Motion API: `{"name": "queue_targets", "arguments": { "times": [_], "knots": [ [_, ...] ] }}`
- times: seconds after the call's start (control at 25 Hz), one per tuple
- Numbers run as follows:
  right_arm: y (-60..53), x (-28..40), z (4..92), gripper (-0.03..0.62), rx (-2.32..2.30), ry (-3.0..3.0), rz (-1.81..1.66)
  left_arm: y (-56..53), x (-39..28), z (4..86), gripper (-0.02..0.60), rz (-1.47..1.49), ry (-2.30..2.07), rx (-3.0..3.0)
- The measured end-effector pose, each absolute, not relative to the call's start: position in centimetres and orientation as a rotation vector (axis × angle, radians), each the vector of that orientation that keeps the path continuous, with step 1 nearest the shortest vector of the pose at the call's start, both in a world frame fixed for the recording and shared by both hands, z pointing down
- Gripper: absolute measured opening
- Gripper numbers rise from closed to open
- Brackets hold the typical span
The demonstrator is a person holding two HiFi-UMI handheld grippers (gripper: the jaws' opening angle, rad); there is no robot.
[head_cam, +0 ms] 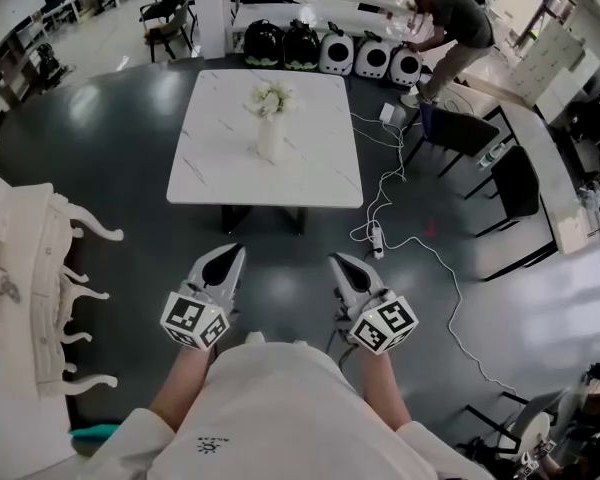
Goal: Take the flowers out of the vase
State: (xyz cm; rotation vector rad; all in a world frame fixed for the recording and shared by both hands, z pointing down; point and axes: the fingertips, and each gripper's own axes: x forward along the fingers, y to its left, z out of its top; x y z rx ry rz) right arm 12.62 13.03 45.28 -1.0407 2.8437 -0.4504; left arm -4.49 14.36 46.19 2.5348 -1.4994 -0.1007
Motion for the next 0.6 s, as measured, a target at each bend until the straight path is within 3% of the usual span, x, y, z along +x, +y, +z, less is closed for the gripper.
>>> {"name": "queue_targets", "arguments": {
  "times": [0.6],
  "knots": [
    [13.4,9.8,44.9,0.001,-1.047,2.820,-0.449,14.9,-8.0,46.1,-0.011,-0.139,-1.484,2.543]
  ]
}}
